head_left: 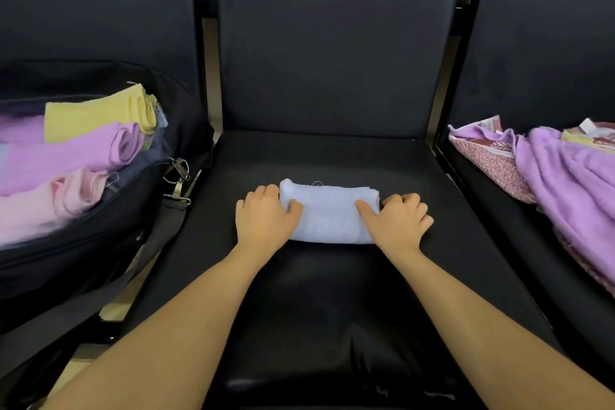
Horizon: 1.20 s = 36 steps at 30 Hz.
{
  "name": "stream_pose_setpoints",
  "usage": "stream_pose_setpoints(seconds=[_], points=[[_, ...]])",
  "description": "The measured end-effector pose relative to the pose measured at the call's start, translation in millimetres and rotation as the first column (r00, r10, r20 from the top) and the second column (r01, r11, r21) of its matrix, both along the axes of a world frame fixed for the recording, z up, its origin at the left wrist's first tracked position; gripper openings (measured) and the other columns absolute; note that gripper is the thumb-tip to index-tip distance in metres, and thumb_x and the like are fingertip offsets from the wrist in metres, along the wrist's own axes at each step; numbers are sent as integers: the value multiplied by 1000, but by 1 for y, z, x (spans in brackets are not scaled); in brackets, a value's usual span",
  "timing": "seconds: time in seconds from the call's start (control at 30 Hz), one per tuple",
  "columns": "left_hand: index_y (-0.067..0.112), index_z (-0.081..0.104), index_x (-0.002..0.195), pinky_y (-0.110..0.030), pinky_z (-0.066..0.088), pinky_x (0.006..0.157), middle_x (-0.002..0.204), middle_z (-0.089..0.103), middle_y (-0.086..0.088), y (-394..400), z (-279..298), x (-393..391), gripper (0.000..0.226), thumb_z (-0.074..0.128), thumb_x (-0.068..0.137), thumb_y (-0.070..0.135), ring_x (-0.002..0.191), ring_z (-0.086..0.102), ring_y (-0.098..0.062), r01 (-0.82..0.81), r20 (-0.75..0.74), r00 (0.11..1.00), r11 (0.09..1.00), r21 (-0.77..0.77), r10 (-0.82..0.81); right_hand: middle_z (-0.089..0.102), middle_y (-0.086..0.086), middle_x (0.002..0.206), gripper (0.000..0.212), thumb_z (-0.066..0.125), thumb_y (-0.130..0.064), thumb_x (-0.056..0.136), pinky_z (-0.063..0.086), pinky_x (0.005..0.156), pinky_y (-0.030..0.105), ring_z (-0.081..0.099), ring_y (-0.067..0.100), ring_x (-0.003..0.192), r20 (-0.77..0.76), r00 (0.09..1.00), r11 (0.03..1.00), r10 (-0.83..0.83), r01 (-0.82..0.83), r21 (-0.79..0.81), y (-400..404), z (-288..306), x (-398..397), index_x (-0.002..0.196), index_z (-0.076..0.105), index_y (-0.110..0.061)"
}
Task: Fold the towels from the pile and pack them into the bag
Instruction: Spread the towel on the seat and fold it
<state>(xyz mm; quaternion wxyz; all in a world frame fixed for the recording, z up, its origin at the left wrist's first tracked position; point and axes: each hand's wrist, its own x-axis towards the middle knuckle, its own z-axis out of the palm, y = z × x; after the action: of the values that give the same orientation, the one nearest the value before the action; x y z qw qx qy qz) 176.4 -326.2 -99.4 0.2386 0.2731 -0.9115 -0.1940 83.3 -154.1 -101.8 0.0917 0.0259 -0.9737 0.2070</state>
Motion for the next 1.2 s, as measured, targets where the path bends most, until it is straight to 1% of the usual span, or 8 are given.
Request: stream_pose_setpoints(seconds=[0.13,0.3,0.43,0.6,0.83,1.03,1.1,1.2], points=[[7,54,98,-33,35,82,101,60,-9,7,5,-11,34,51,93,41,94,55,-27,-38,94,995,999,-6,39,41,11,127,59,54,-62,85,25,100,39,38,30,115,29,999,998,27,-28,49,4,1,3,107,62,-8],[14,42,125,-33,35,89,116,58,-6,23,-2,-15,50,45,94,53,105,54,-25,-61,259,961,988,-145,97,36,7,135,54,52,-56,90,22,104,37,35,28,121,84,993,991,83,-92,102,4,-1,10,115,63,-9],[13,43,122,-34,35,91,112,60,-7,22,0,-9,50,41,95,55,102,55,-25,-84,308,940,976,-202,145,37,6,135,50,54,-51,91,22,104,35,35,27,122,93,990,994,106,-109,29,3,-1,16,118,60,-8],[12,46,112,-36,31,93,104,63,-4,18,4,7,33,44,97,41,97,58,-23,-48,276,959,998,-50,60,50,6,127,48,49,-50,94,27,101,37,45,25,118,138,982,992,128,-130,5,2,3,33,123,51,-11],[19,39,130,-36,30,94,111,62,-1,21,8,40,46,37,98,51,105,54,-23,37,362,932,985,-168,27,58,5,110,41,50,-52,91,26,96,39,47,29,113,169,978,991,123,-113,-66,4,5,62,118,44,-22],[15,42,120,-35,28,89,105,62,-3,24,9,54,30,46,98,34,96,58,-23,14,187,982,993,120,-37,61,1,92,23,54,-43,90,23,89,35,54,25,99,239,957,922,163,-62,-382,4,17,76,98,42,-24],[13,42,117,-34,26,85,102,62,-3,22,14,61,25,45,98,29,92,58,-22,34,122,991,988,149,-53,60,0,91,22,58,-37,90,23,82,32,53,22,94,236,951,866,203,-61,-497,7,25,80,98,43,-22],[10,41,111,-34,28,87,101,58,-3,16,27,76,20,45,98,25,94,56,-24,76,-2,997,971,228,-78,56,0,91,27,59,-36,91,31,86,33,48,15,84,168,943,792,287,-134,-596,5,42,90,107,45,-20]])
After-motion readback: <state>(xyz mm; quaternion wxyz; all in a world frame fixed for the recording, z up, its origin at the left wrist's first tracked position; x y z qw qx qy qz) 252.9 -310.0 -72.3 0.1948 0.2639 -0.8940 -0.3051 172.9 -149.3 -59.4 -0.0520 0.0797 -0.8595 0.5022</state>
